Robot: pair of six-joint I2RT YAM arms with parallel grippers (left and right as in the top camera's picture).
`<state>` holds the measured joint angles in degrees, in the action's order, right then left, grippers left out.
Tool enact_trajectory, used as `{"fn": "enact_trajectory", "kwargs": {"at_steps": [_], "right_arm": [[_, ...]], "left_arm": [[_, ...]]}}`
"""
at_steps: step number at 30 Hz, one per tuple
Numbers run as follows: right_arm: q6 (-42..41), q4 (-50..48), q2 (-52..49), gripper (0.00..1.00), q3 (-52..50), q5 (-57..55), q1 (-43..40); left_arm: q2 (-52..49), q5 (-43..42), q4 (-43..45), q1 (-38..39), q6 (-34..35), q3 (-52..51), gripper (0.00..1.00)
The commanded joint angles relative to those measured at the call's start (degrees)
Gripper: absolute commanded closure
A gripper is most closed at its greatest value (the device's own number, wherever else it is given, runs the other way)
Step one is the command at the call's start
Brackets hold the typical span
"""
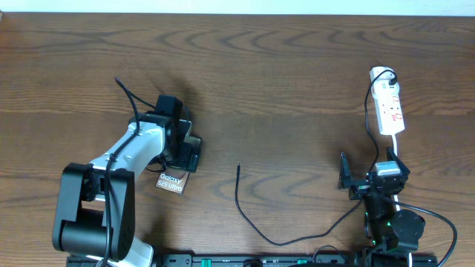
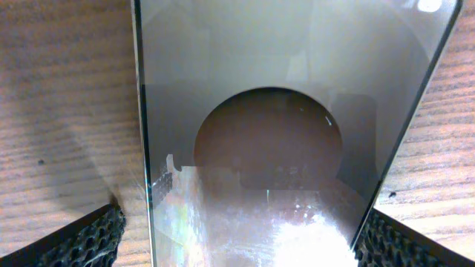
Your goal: Plug charger to phone and switch on socket
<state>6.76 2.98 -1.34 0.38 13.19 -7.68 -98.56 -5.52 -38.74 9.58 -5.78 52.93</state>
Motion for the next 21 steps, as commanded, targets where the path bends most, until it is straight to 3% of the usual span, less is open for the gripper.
{"fn": "enact_trajectory", "kwargs": {"at_steps": [1,21], "right_arm": [[0.59,0.26,0.22,0.01,-0.07,-0.15,0.22],[0.59,0.26,0.22,0.01,-0.07,-0.13,0.22]], "left_arm": [[-0.66,-3.02,-1.38,-0.24,0.5,-1.51,0.03],[-0.66,-3.02,-2.34,-0.24,-2.84,-1.51,0.04]]}}
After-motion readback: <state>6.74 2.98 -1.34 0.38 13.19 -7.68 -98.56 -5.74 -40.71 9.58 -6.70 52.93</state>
